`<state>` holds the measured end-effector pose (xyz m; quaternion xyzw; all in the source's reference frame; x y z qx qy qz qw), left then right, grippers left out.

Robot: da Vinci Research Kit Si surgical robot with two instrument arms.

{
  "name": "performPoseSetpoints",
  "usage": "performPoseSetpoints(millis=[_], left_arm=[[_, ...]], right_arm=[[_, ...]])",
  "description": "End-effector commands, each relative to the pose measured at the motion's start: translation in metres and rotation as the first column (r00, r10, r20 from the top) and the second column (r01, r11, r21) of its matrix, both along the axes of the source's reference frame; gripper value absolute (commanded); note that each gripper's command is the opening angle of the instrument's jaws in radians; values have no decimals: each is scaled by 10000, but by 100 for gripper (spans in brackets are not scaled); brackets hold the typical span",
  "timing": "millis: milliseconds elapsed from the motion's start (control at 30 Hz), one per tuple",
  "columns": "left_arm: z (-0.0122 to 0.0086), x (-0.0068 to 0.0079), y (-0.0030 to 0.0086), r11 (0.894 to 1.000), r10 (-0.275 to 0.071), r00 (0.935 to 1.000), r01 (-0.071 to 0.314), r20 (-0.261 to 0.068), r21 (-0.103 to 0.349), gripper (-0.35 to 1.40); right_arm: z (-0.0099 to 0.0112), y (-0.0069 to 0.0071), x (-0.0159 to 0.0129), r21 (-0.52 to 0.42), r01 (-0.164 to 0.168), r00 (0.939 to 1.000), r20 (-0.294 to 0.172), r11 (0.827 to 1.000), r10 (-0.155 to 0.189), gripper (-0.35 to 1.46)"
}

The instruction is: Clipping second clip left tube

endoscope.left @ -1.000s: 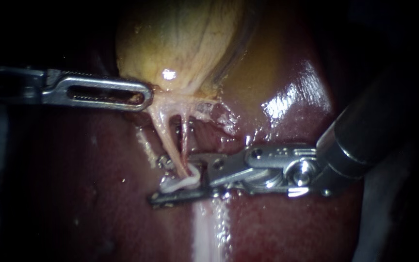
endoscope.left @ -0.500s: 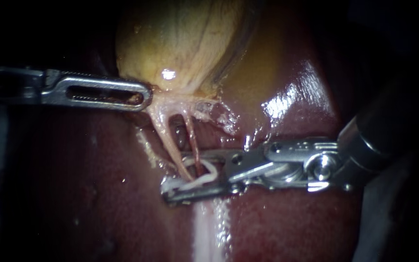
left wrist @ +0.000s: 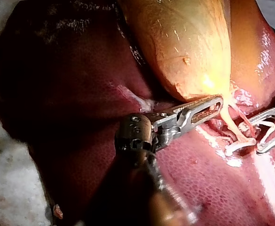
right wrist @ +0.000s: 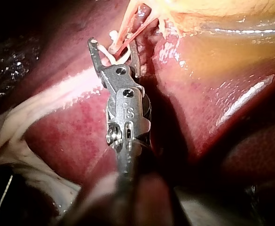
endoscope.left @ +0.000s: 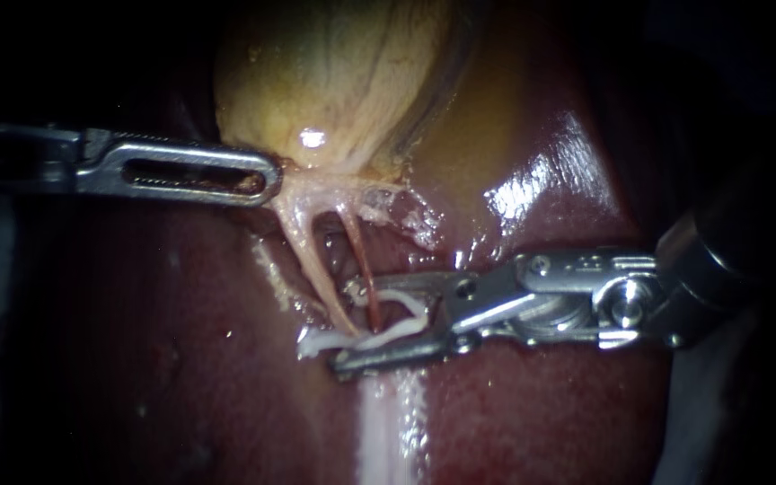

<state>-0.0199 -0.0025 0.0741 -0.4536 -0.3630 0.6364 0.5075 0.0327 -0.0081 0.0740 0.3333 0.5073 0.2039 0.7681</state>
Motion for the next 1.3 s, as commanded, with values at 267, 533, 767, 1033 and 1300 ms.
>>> performPoseSetpoints(millis=[267,533,767,1033,1300], left_arm=[[-1,0,0,10000,-7,10000,7,-3,1,-35],[-1,0,0,10000,-7,10000,7,-3,1,-35],[-1,0,0,10000,-7,10000,7,-2,2,-35],[-1,0,-1,10000,-8,10000,8,-4,2,-35],[-1,0,-1,10000,-9,10000,9,-4,1,-35]], right_arm=[[-3,3,-6,16,-1,10000,-4,10000,1,48],[-9,10,-16,28,-69,10000,32,10000,69,48],[-10,10,-17,36,-67,10000,30,10000,67,48],[-10,10,-16,33,-69,10000,31,10000,69,48],[-12,9,-17,35,-52,10000,20,10000,52,48]])
